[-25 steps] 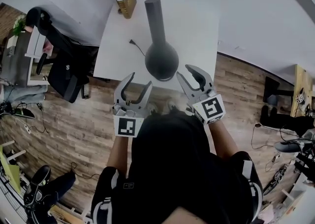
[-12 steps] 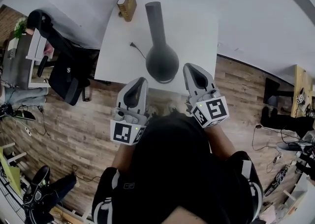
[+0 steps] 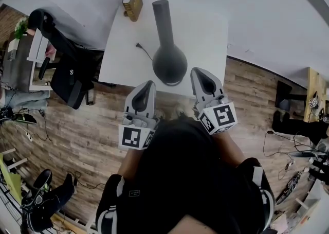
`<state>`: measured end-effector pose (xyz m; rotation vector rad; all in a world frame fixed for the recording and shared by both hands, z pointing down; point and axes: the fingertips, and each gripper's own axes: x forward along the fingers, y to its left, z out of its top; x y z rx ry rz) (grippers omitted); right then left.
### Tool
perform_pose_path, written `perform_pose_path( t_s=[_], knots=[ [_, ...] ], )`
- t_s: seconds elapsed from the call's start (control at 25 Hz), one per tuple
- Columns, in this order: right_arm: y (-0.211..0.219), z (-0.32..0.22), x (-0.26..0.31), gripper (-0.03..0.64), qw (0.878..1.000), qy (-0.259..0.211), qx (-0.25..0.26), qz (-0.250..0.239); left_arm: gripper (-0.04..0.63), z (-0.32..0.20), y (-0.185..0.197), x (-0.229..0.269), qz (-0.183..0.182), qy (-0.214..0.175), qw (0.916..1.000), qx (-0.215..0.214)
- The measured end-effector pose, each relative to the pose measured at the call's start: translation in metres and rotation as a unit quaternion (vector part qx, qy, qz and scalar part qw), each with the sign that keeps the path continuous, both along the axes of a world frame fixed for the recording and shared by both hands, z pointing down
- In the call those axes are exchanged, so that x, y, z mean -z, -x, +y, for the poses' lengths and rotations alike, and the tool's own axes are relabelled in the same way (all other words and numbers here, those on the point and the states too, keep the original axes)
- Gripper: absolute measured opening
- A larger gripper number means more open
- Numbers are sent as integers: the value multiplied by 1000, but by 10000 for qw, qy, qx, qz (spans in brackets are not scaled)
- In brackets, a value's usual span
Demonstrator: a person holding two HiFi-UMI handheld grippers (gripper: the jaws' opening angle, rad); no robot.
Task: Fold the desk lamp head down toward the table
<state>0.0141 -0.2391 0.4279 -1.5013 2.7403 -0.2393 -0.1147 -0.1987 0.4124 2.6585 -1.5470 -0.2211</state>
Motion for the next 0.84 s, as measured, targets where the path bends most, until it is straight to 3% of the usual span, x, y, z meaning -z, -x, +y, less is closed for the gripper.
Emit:
perform_pose_path(
  t_s=[0.84],
  knots=[
    [1, 3, -9, 12, 9999, 91, -8, 92, 28, 2, -3, -7, -83, 62, 9999, -66]
  ],
)
